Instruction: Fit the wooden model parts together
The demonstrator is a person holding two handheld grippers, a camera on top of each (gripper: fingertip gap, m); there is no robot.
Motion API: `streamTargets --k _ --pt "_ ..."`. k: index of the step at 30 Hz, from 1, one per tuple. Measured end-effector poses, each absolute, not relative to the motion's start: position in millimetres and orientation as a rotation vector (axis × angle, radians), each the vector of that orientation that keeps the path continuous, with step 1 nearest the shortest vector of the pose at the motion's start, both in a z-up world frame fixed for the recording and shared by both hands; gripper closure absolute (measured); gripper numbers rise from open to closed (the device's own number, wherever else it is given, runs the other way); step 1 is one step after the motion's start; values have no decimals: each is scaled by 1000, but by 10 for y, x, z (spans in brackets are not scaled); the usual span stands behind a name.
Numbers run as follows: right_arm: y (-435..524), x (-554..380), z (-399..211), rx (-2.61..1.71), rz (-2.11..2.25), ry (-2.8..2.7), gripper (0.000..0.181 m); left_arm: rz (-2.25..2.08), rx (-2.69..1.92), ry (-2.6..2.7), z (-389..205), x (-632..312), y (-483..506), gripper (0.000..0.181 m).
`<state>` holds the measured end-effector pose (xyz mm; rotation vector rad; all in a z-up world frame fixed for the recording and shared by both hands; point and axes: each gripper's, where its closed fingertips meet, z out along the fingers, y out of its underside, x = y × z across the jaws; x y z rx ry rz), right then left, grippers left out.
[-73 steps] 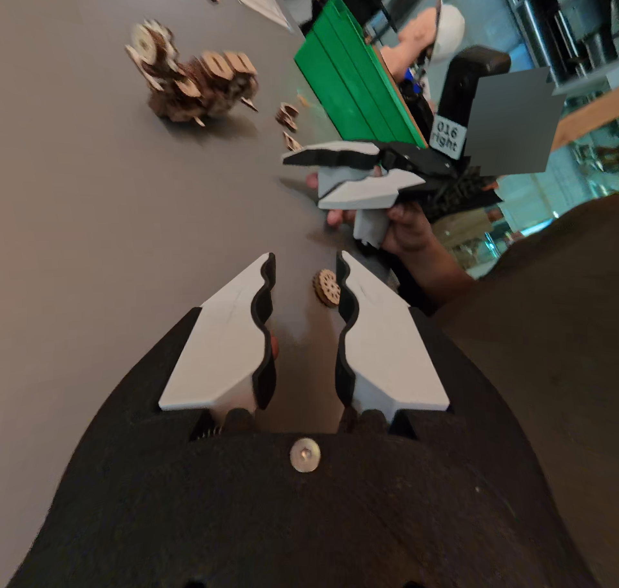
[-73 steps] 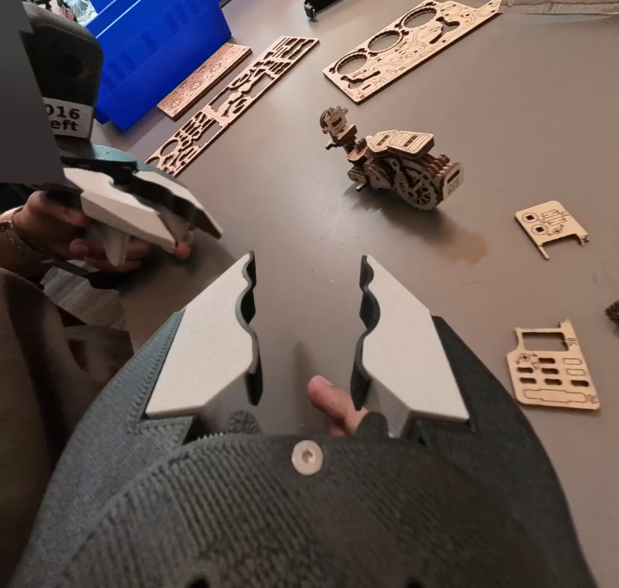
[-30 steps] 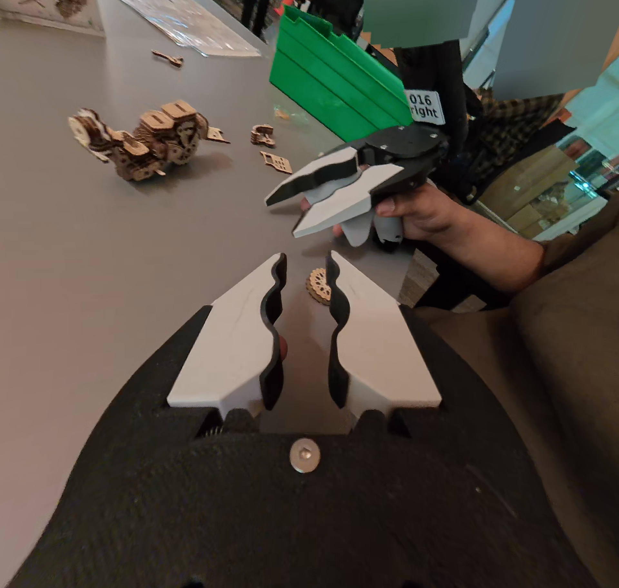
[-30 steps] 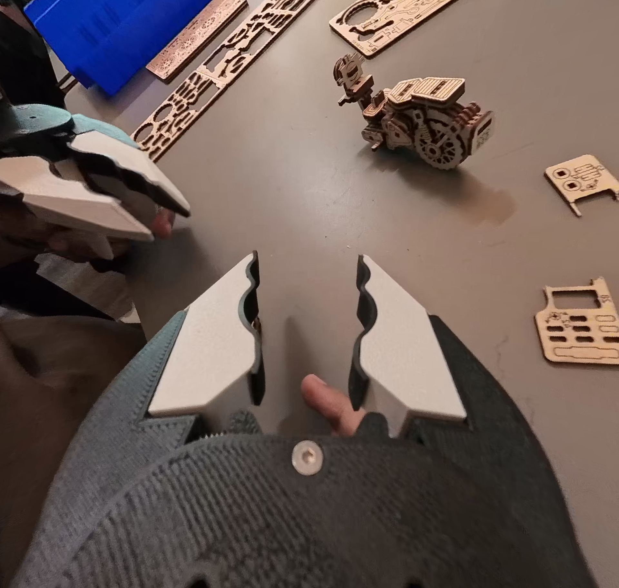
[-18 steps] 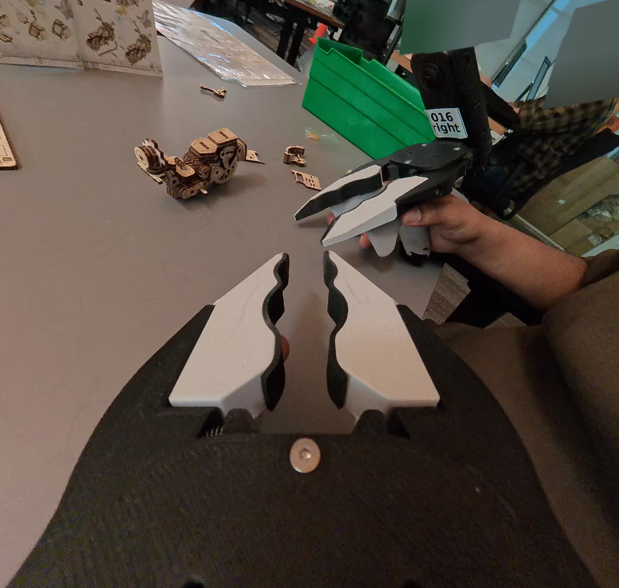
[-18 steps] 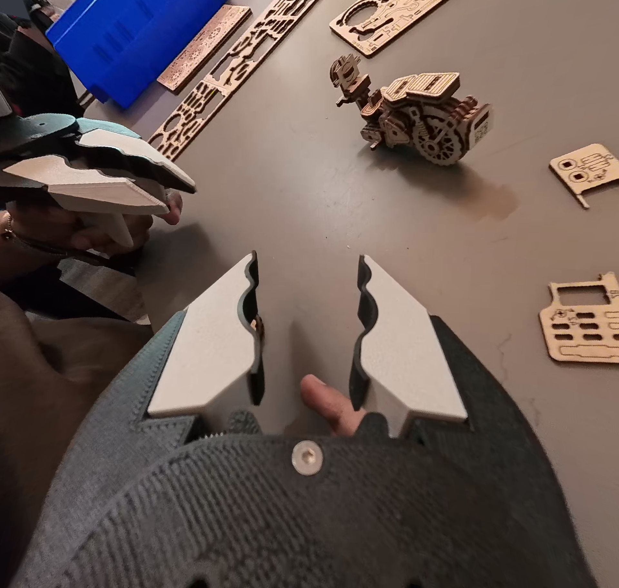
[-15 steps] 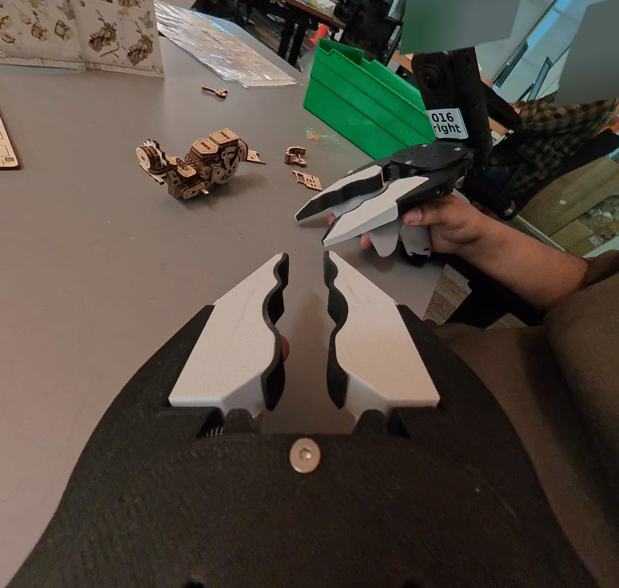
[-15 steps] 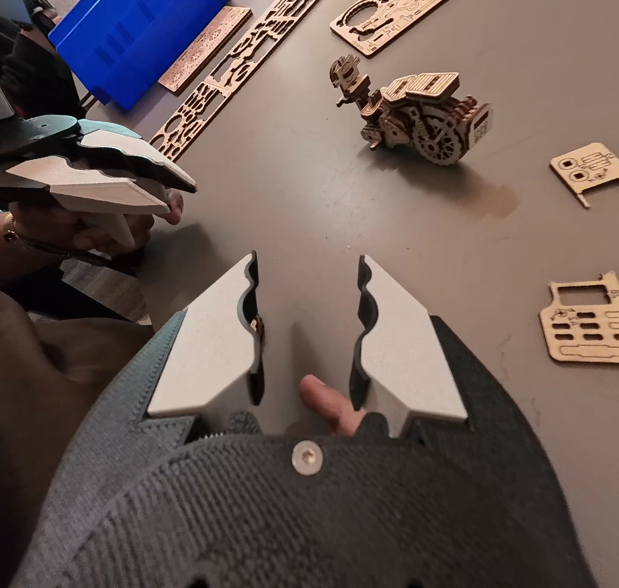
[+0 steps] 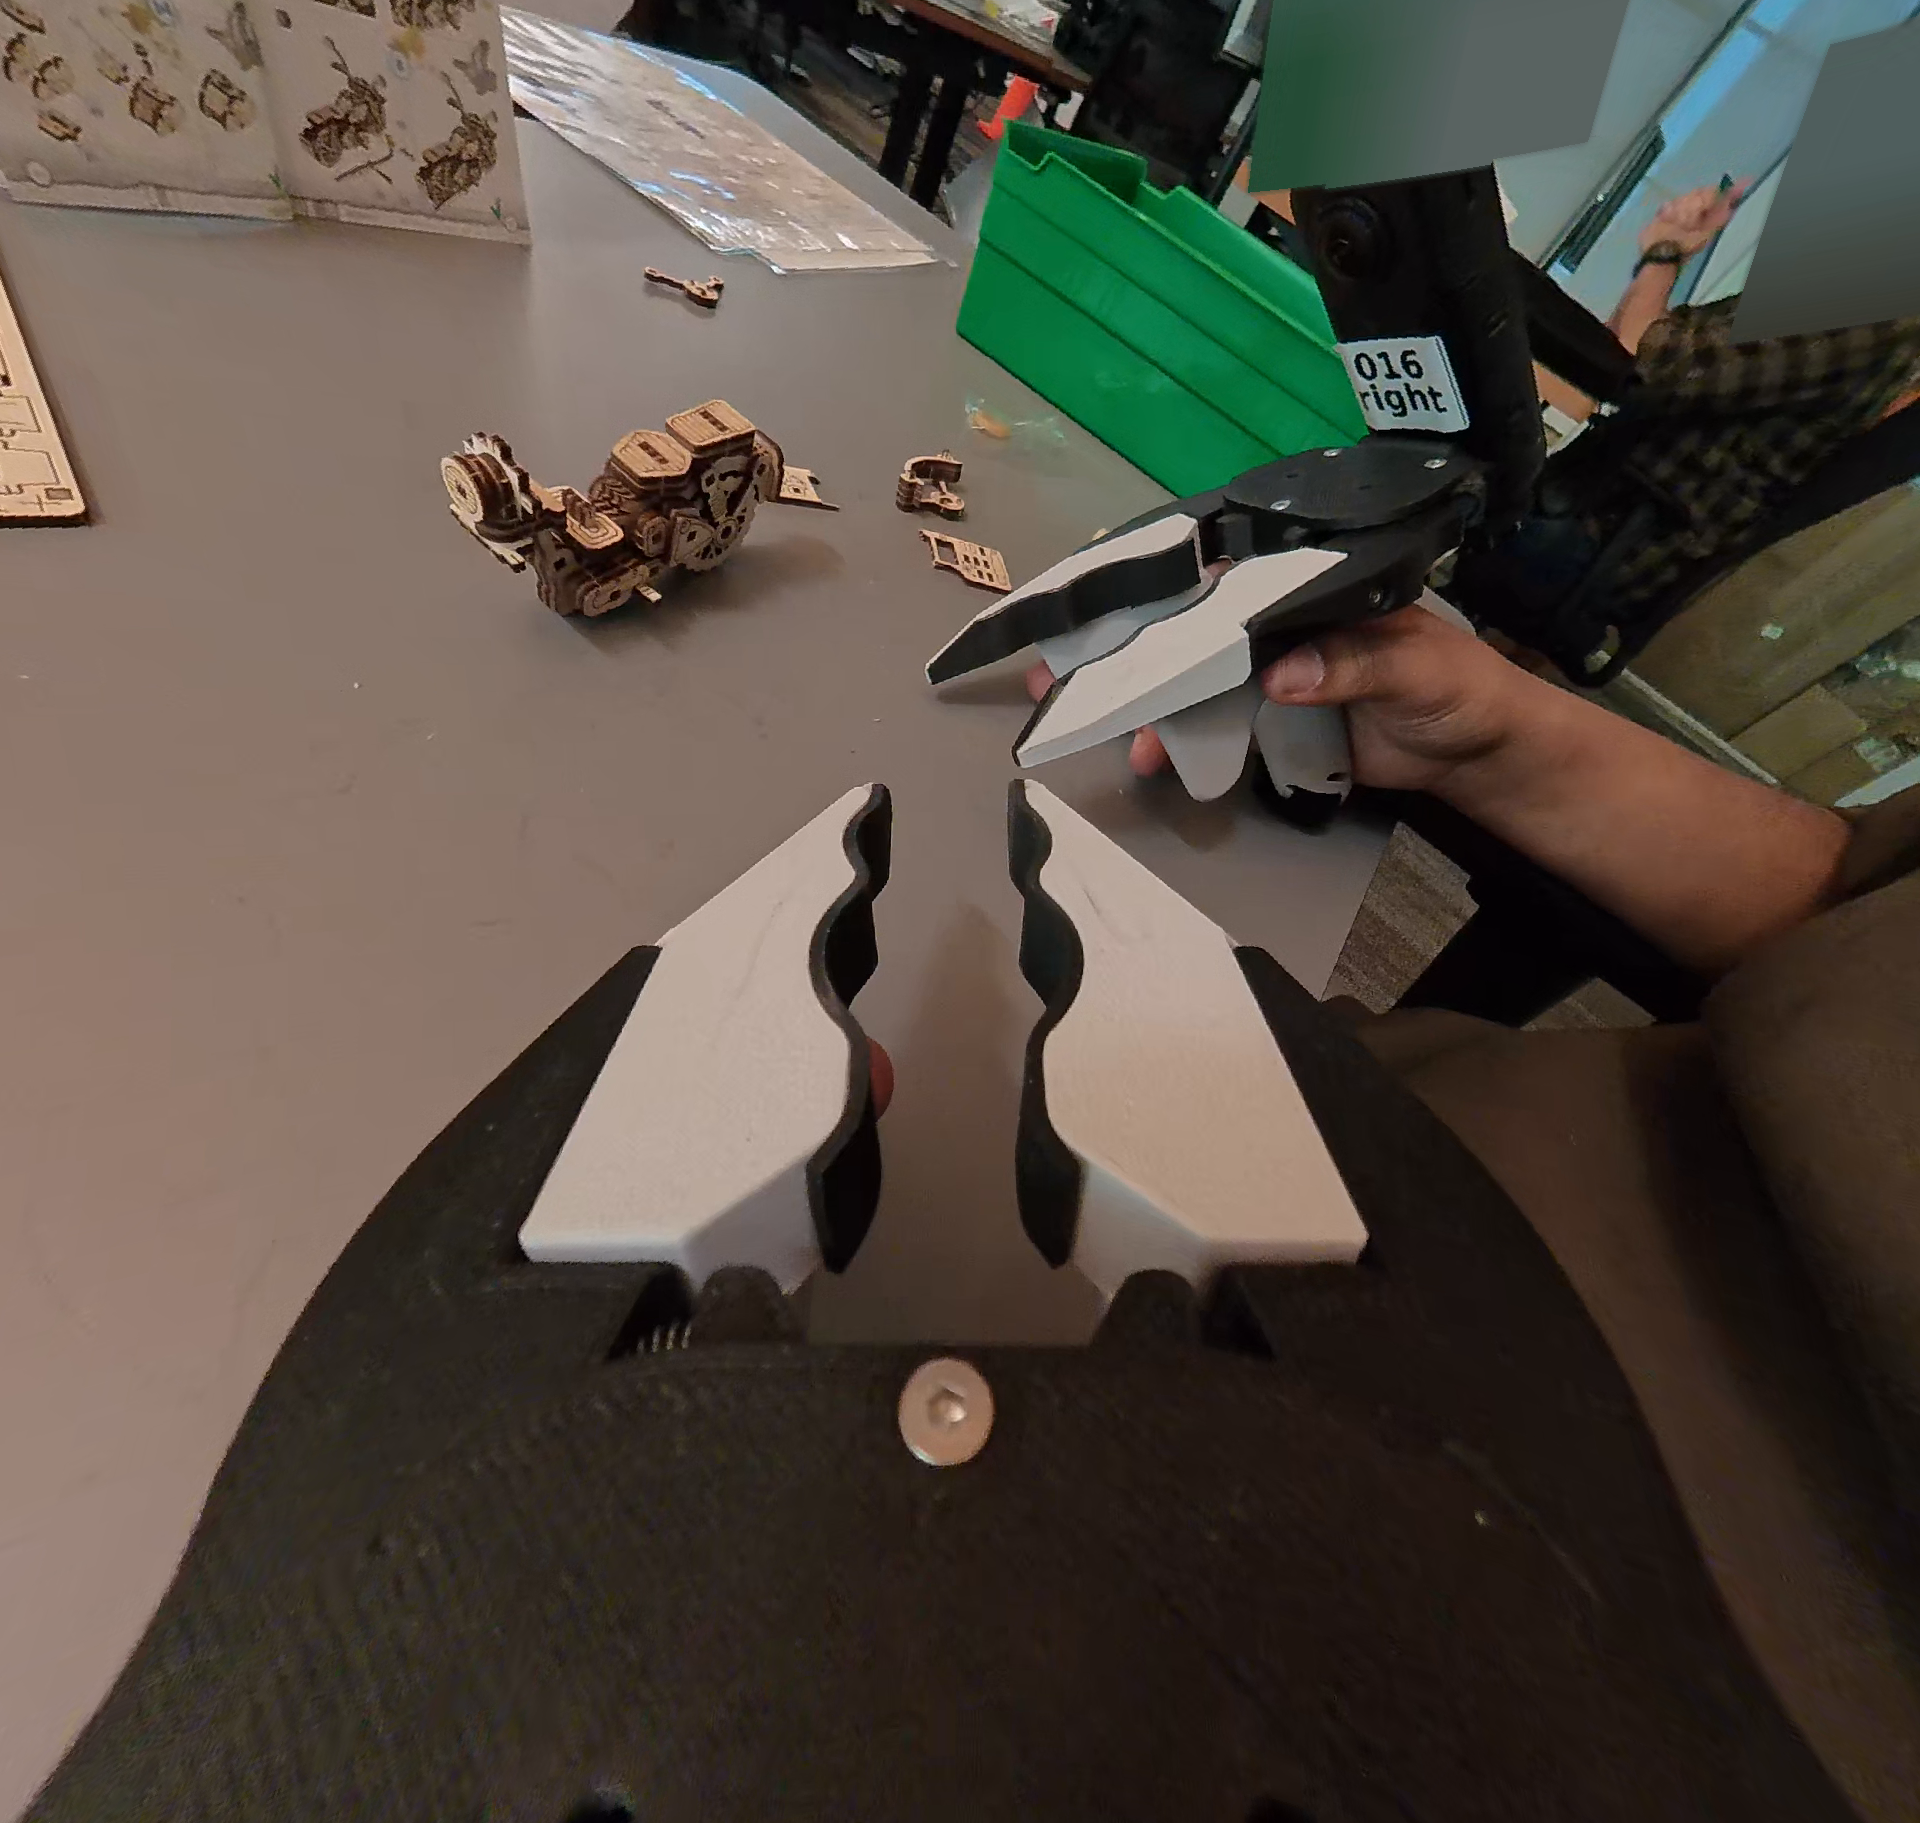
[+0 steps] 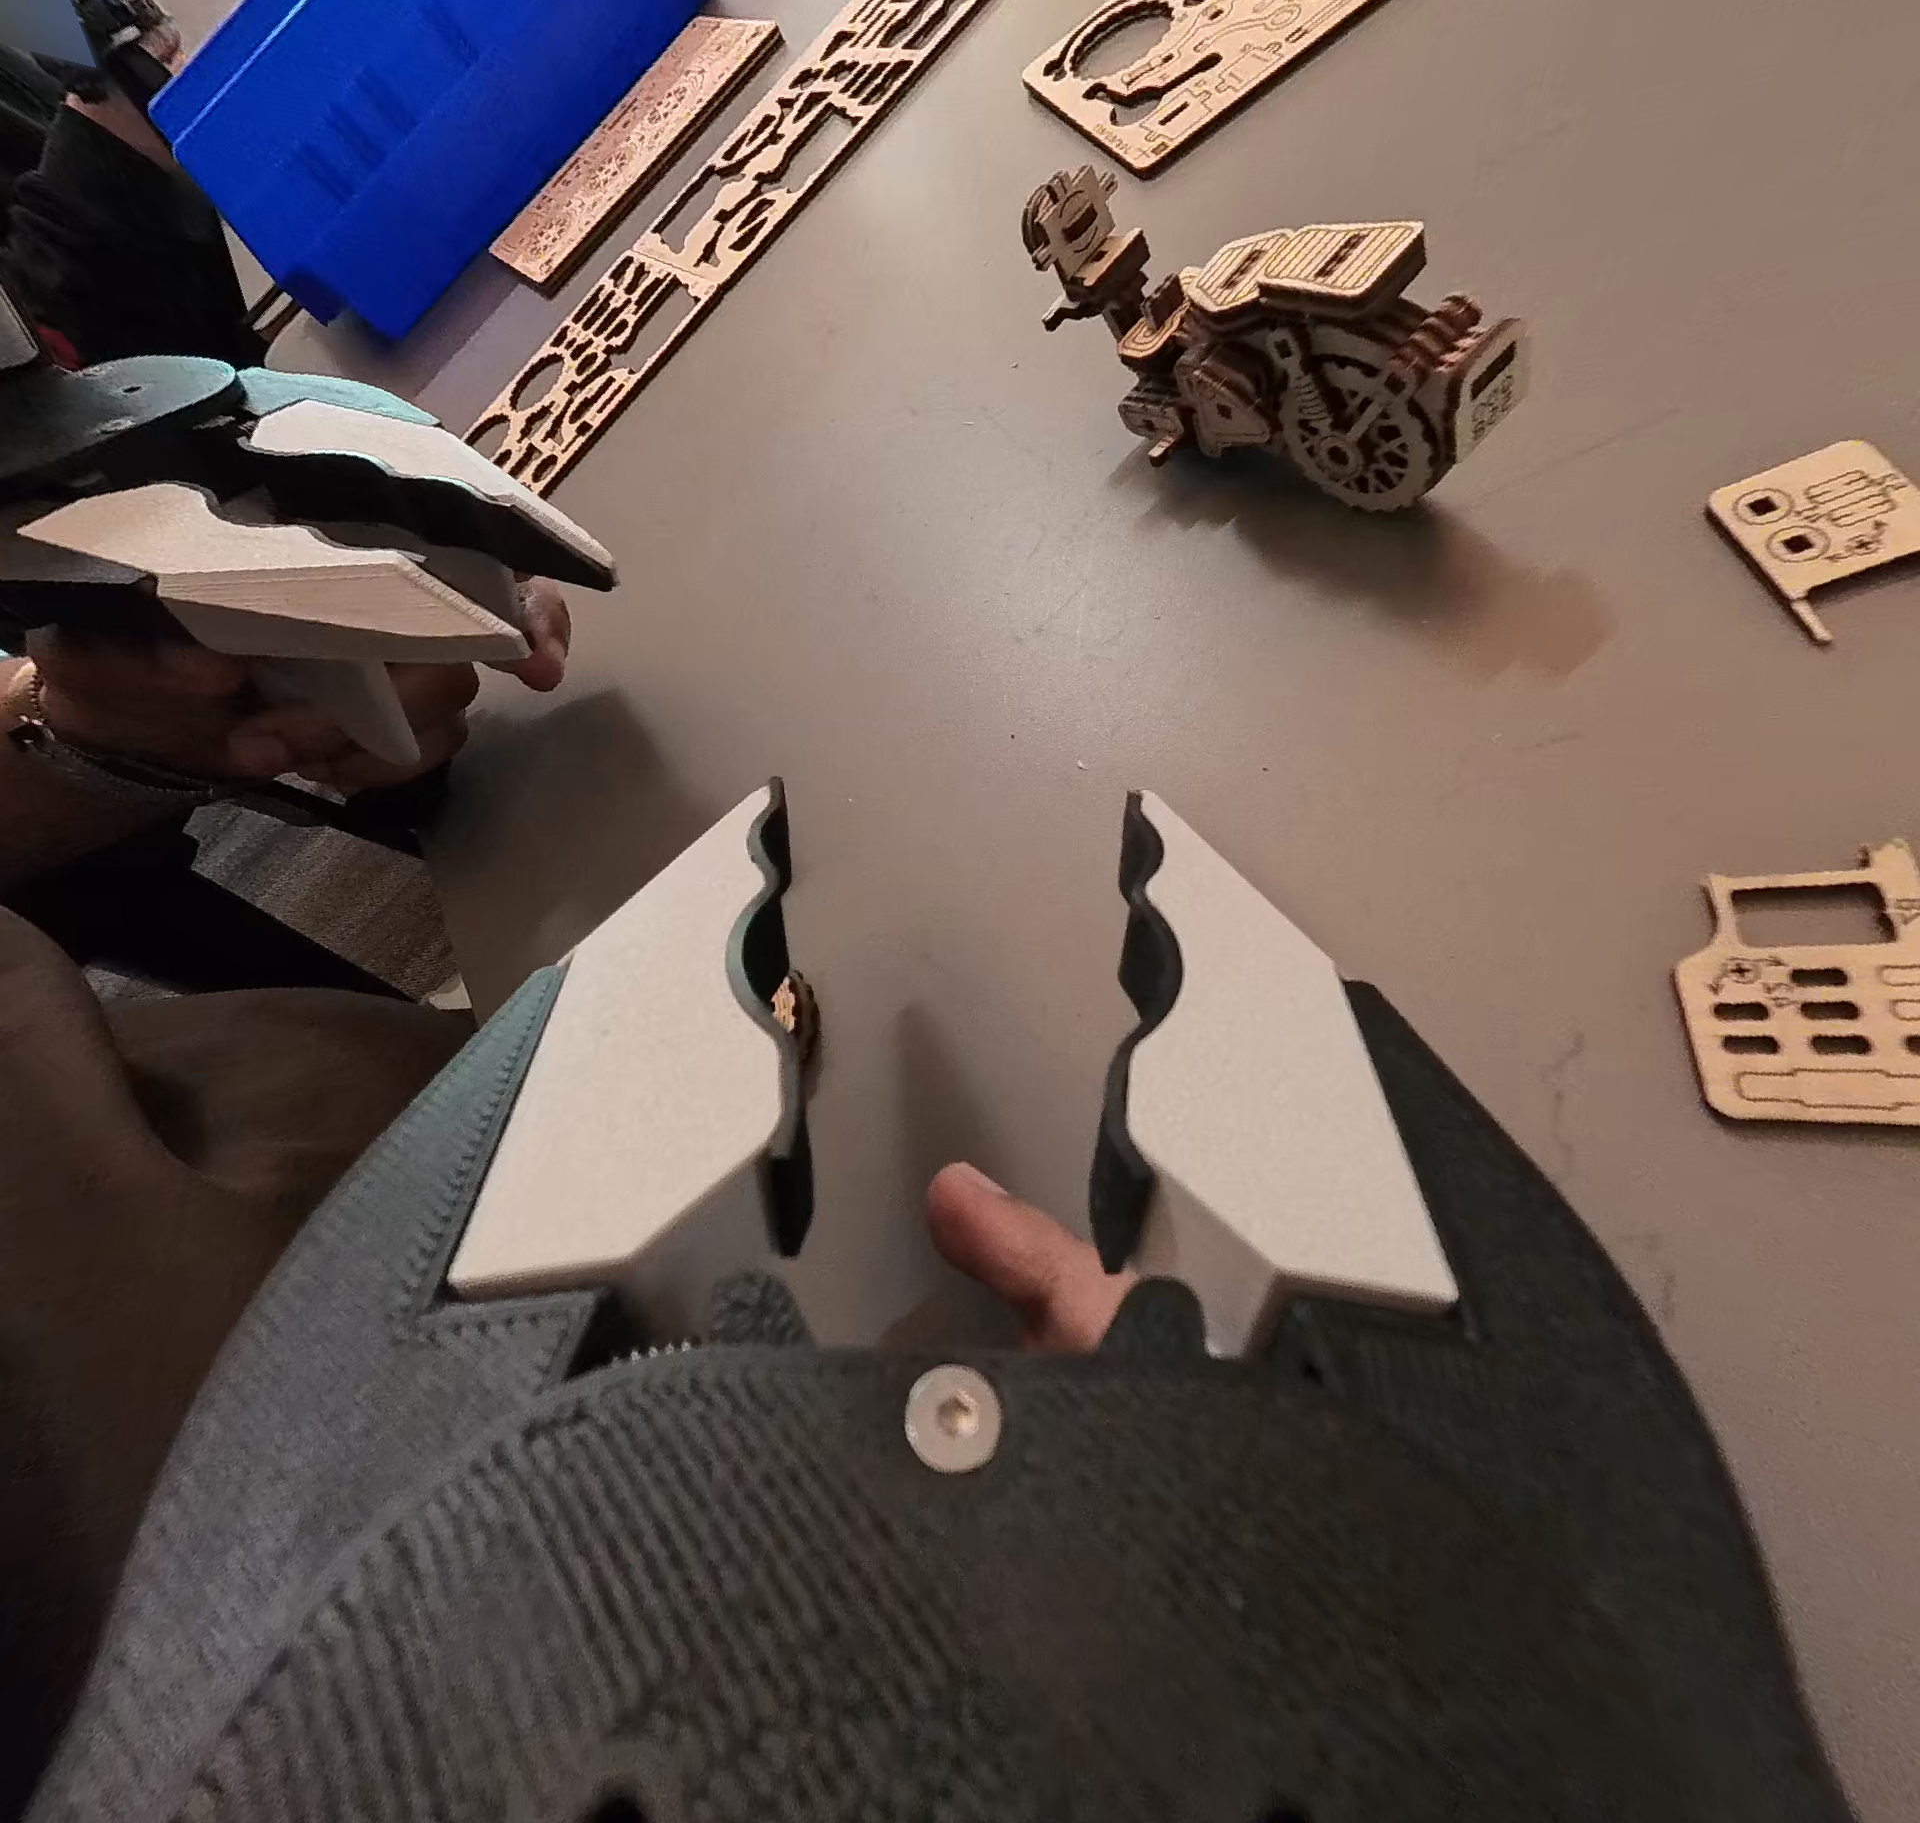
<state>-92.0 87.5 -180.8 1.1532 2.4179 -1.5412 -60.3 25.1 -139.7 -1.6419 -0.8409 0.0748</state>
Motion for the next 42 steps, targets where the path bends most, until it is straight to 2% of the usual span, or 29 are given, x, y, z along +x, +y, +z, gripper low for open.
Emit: streamTargets --k 17,27,42 --pt "877 -924 -1801 1158 -1547 2406 118 80 -1636 -870 -1411 -633 227 158" --pt "876 -925 -1800 1159 -1547 2398 118 206 -1550 -980 -1371 -836 41 119" --pt "884 -933 -1797 1166 -1548 2384 119 190 -1590 -958 -1299 -755 81 98"
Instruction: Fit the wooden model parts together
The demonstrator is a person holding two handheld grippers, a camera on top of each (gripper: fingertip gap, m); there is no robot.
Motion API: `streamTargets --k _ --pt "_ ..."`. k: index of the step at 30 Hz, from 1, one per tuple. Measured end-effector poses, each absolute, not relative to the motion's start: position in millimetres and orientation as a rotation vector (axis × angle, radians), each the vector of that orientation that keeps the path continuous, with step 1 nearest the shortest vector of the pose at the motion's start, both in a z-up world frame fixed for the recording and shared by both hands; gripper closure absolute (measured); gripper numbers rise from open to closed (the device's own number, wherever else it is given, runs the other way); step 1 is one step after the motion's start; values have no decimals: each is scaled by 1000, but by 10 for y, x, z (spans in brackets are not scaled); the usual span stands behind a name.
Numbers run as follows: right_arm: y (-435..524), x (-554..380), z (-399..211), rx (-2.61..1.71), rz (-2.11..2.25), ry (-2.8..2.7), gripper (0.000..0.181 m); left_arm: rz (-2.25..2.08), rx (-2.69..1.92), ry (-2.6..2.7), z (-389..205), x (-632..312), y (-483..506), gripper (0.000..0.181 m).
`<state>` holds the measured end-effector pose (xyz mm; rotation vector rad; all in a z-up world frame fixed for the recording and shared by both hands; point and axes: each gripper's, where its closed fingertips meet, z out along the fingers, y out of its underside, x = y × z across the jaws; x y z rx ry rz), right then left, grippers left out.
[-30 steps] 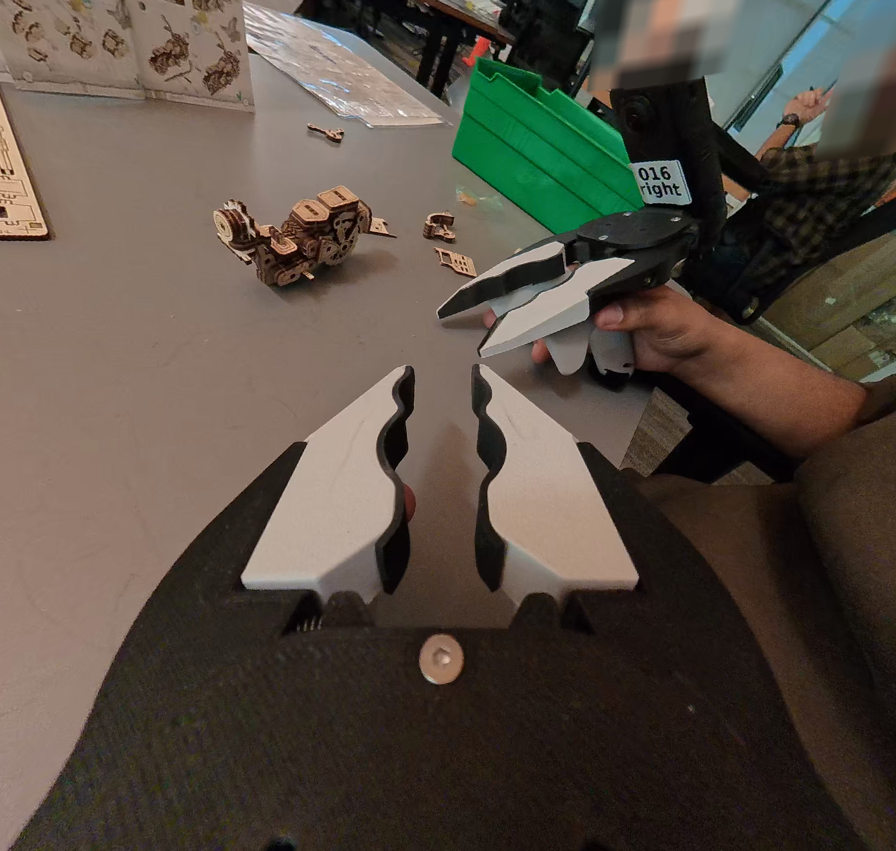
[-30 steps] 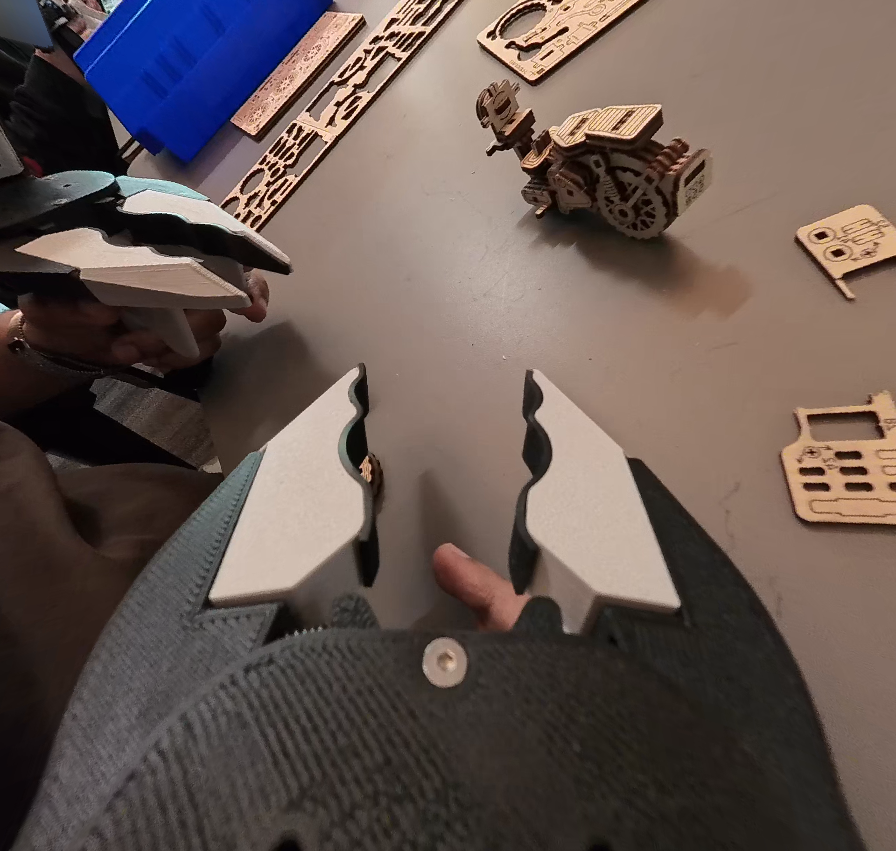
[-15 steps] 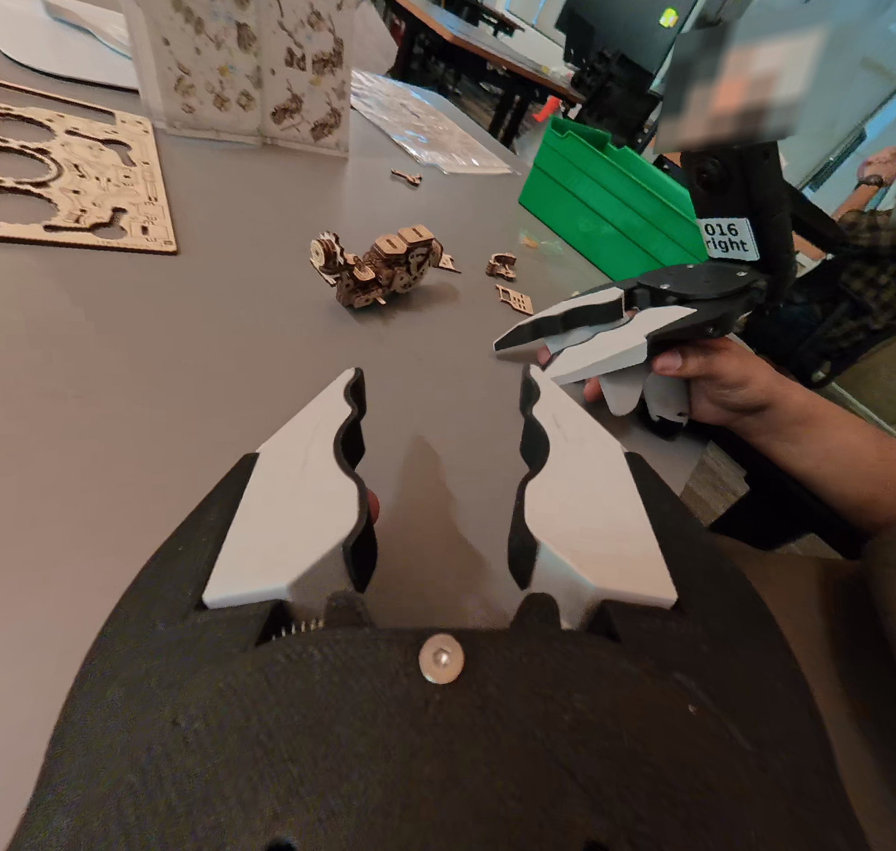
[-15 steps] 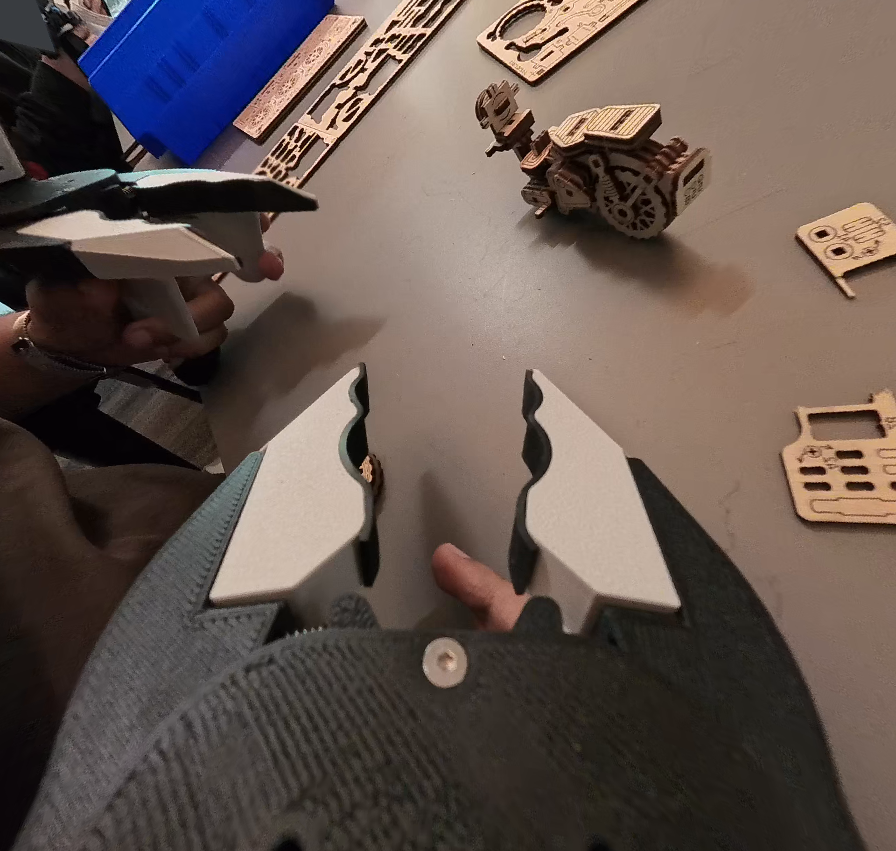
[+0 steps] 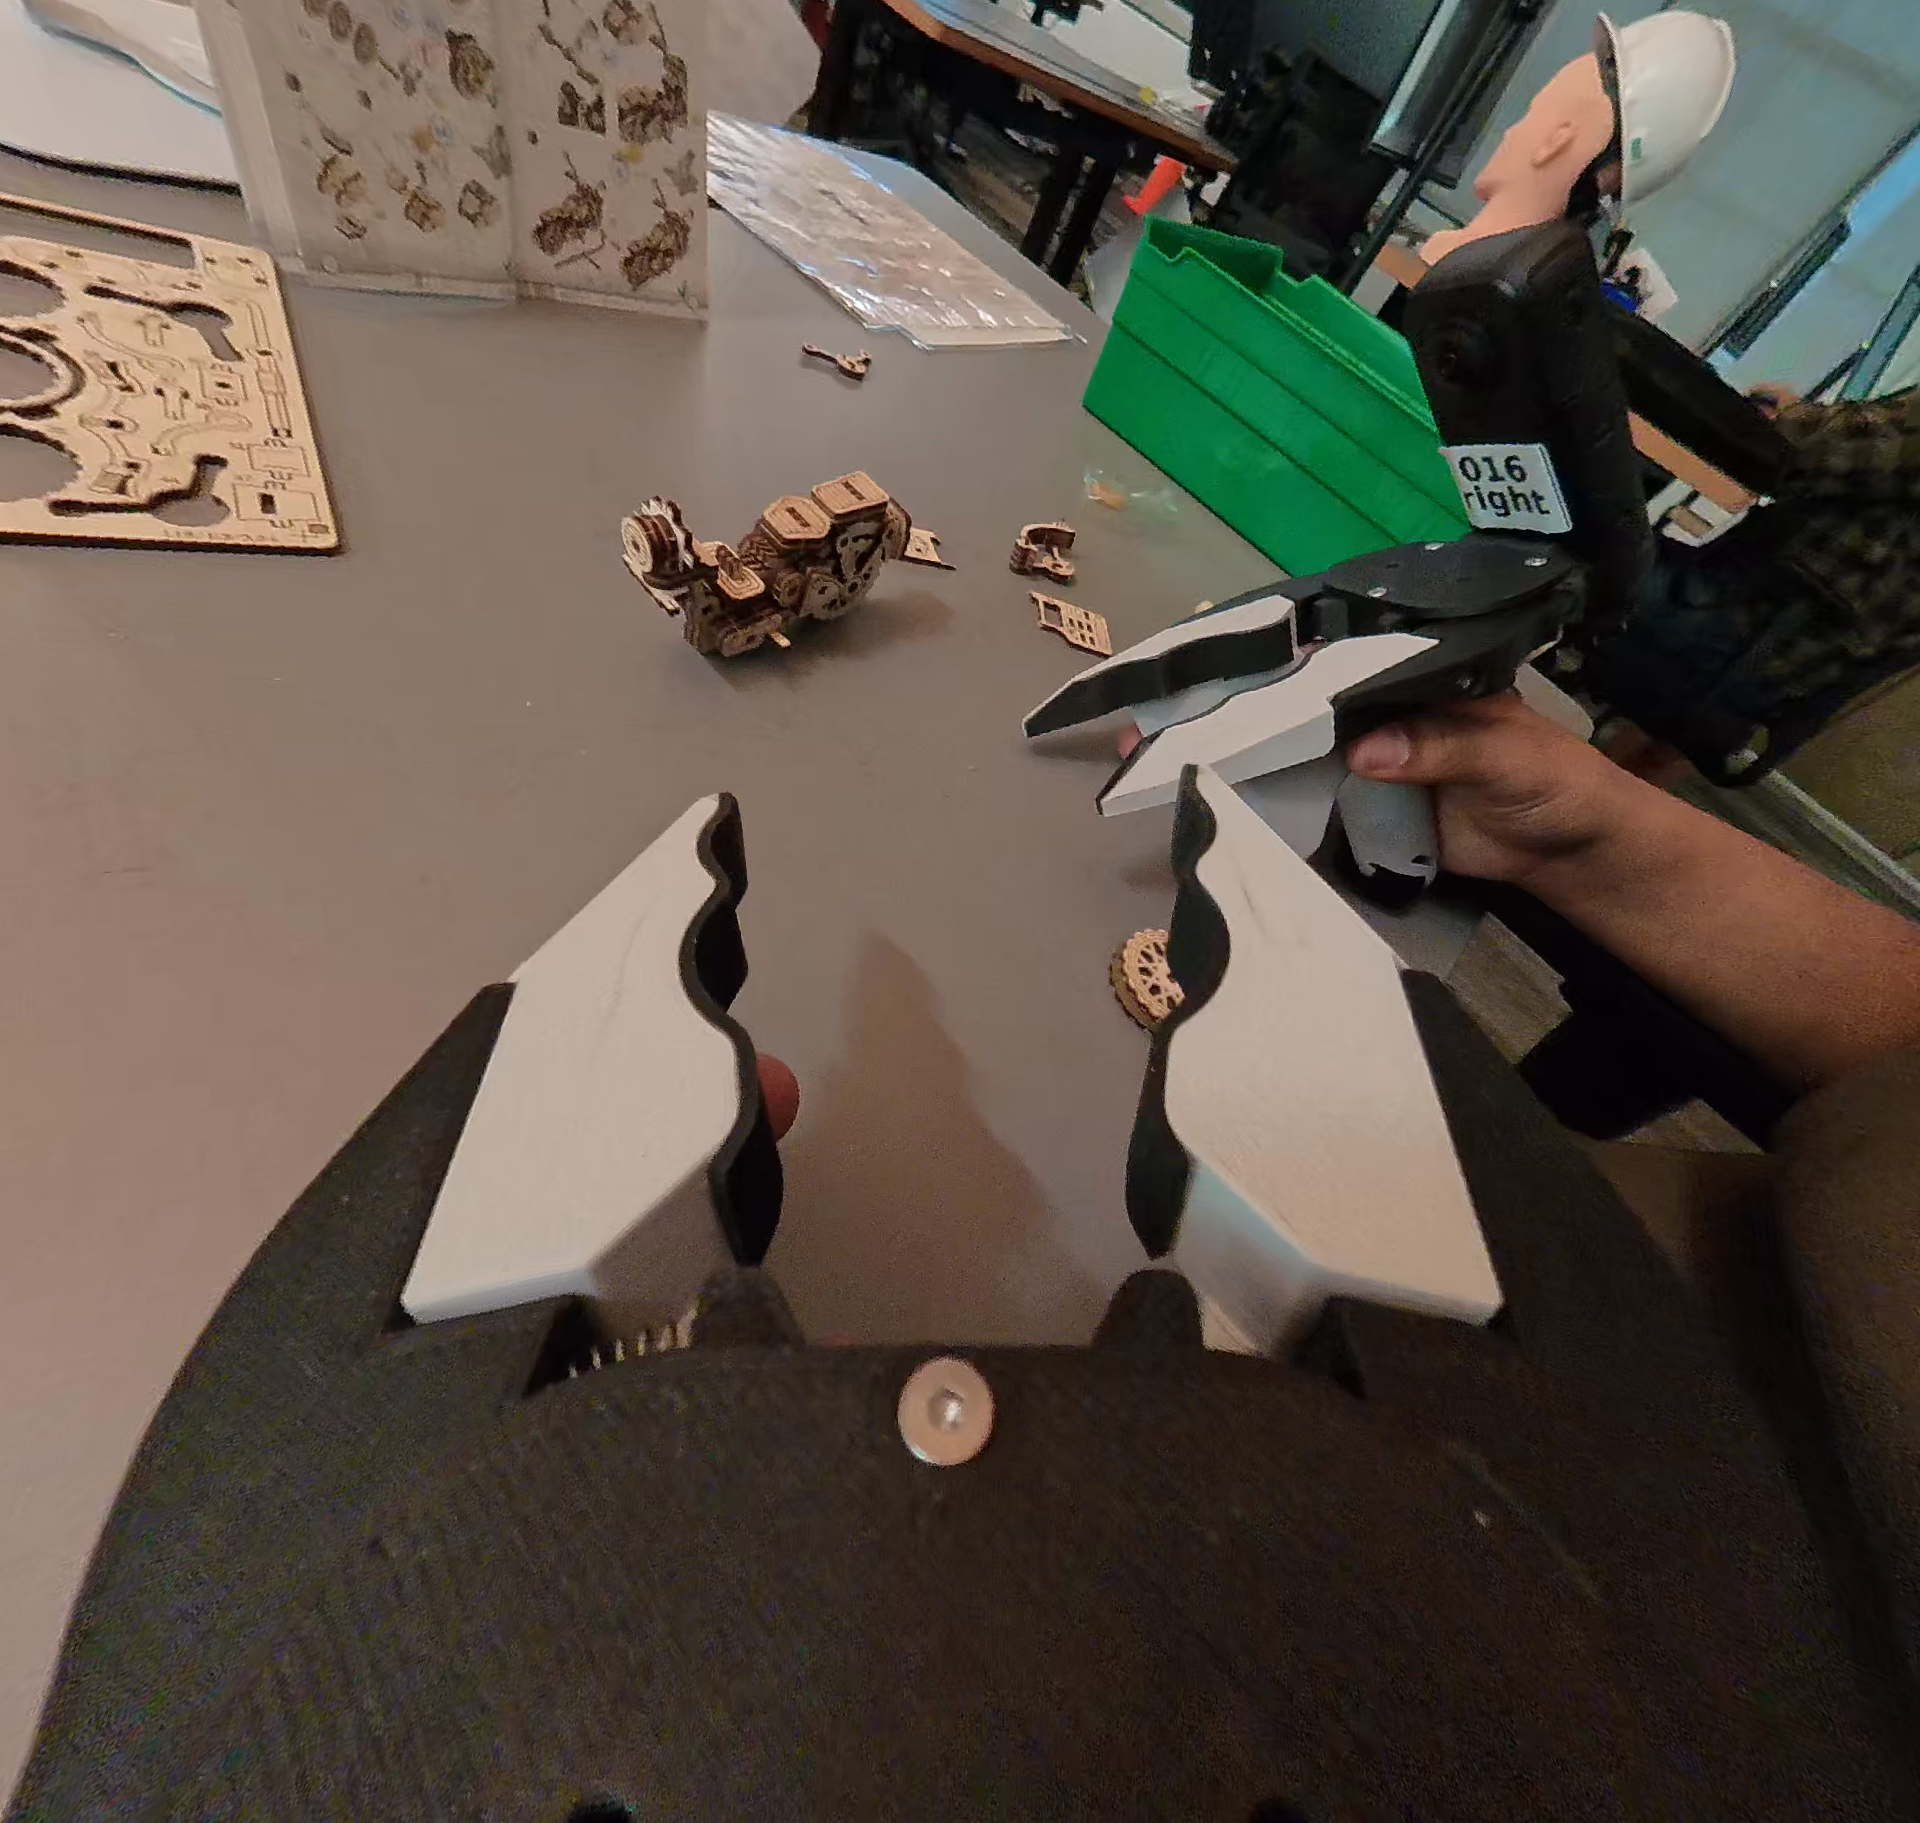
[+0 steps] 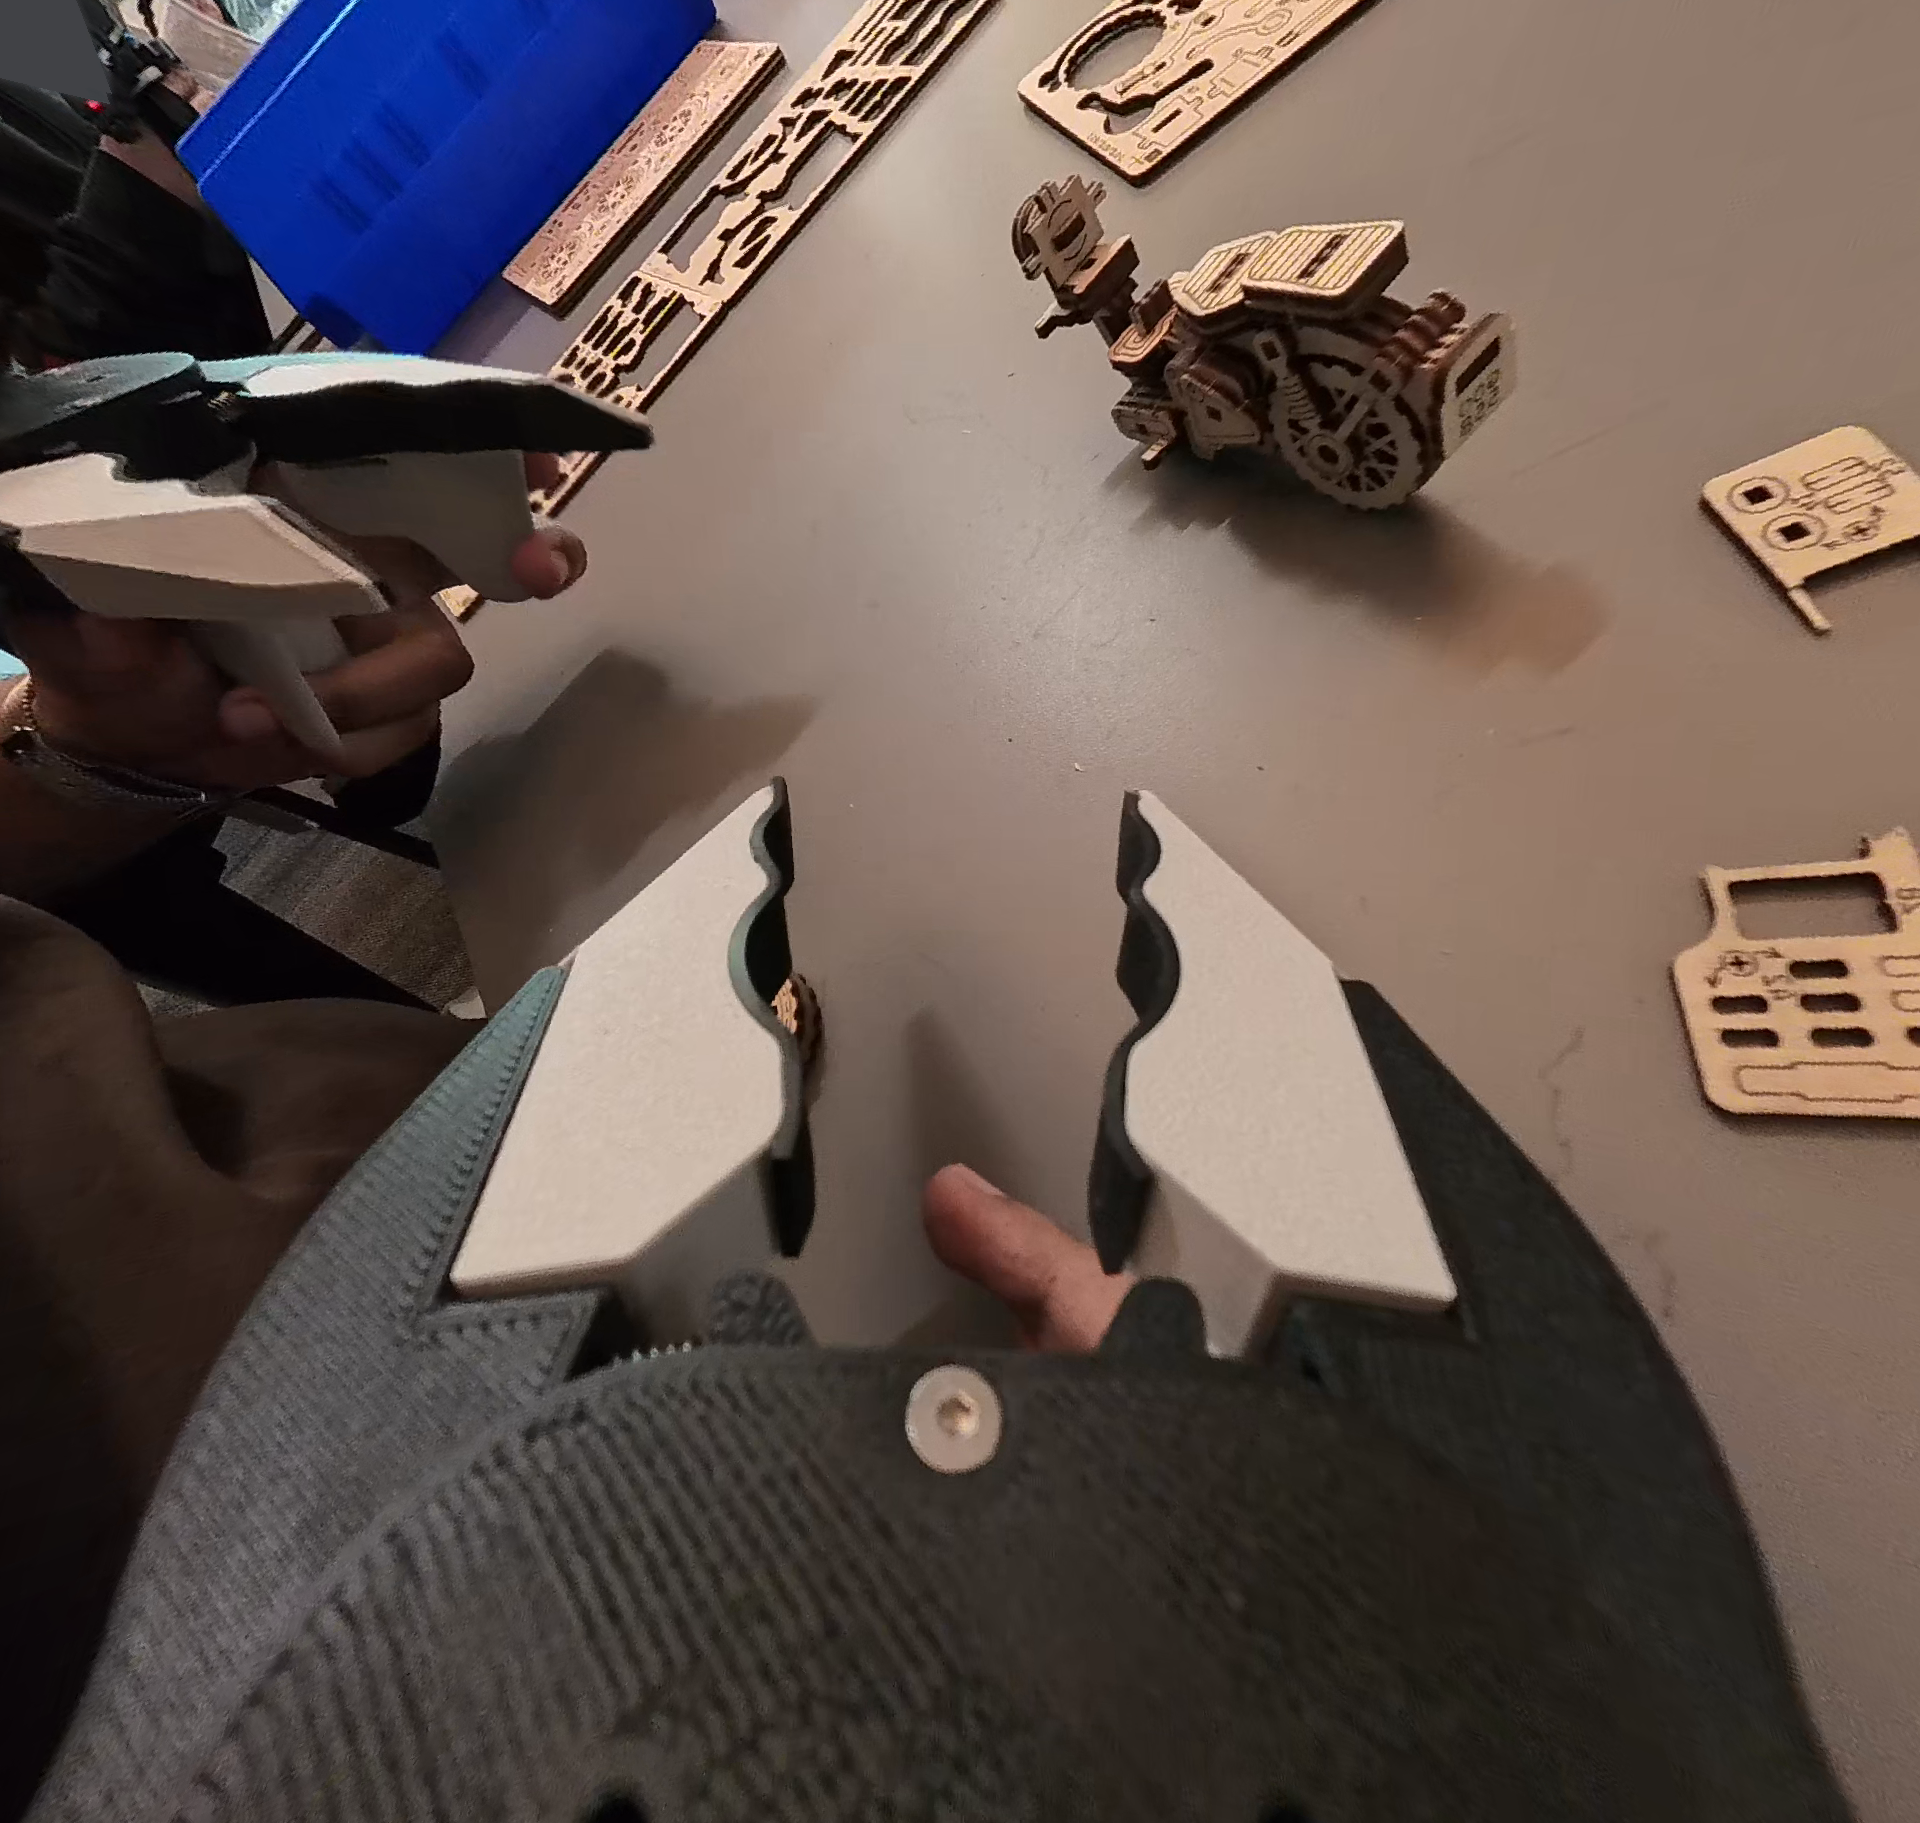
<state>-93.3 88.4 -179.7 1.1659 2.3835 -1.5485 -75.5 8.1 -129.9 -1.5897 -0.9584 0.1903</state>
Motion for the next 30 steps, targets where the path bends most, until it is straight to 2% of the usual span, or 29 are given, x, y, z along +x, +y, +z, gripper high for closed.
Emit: streamTargets --k 4,10,15,17,20,22,27,30 --pt "884 -933 -1799 1166 -1548 2384 119 239 -1577 -960 -1265 -795 28 101" --pt "882 -932 -1802 1165 -1545 2396 119 299 -1525 -986 -1206 -865 -79 118" --pt "888 -933 -1783 1162 -1566 2412 119 341 -1519 -1021 -1255 -947 -158 122" --pt "903 -954 -1774 1180 -1581 2428 118 374 -1499 -1064 -1265 -1022 -243 116" --pt "956 -1051 -1725 1243 -1645 2455 105 509 -1494 -1190 -1355 -1201 -487 92" --pt "988 -1118 -1695 1276 -1681 2467 100 569 -1506 -1265 -1416 -1299 -611 83" --pt "996 -1190 -1705 1302 -1673 2438 101 630 -1459 -1397 -1426 -1544 -841 77" --pt "976 -1209 -1709 1295 -1665 2411 103 621 -1560 -1474 -1489 -1801 -872 62"
